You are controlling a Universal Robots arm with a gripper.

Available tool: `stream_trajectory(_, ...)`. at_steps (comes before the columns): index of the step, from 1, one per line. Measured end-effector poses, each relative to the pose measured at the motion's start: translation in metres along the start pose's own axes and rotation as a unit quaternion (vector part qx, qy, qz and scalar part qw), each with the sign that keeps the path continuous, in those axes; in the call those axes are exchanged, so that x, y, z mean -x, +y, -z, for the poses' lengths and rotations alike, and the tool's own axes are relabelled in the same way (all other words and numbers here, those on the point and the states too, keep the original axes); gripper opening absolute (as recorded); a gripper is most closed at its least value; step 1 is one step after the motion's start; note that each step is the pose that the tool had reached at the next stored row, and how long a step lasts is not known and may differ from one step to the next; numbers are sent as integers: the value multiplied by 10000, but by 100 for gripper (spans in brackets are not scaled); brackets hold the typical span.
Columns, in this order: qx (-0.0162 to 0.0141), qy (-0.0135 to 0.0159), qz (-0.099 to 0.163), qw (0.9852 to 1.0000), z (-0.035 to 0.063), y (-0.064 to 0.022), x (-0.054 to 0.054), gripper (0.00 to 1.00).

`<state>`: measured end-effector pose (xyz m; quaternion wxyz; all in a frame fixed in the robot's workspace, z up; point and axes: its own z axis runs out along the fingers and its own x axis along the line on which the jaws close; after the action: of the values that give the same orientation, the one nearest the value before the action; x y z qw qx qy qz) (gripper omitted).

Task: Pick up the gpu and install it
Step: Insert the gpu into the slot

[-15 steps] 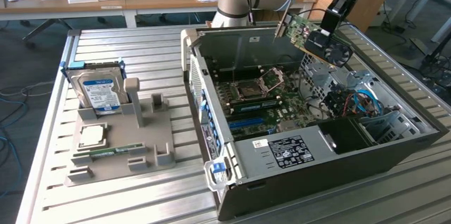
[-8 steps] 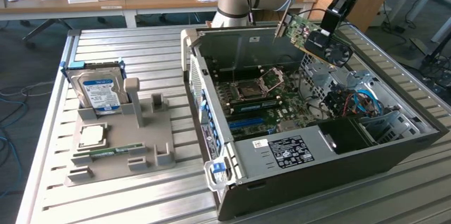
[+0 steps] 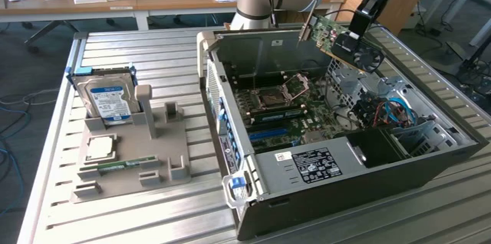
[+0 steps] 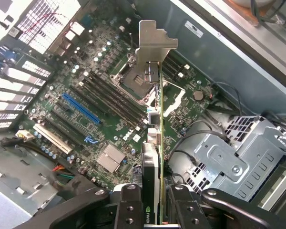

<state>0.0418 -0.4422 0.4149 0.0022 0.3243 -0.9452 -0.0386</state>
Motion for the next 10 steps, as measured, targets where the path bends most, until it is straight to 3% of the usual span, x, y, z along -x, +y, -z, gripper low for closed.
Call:
stream_trajectory(5, 4, 34, 410, 9992, 0, 0, 1, 26)
stream_trajectory(10, 8, 69, 830, 9965, -1, 0, 1, 26)
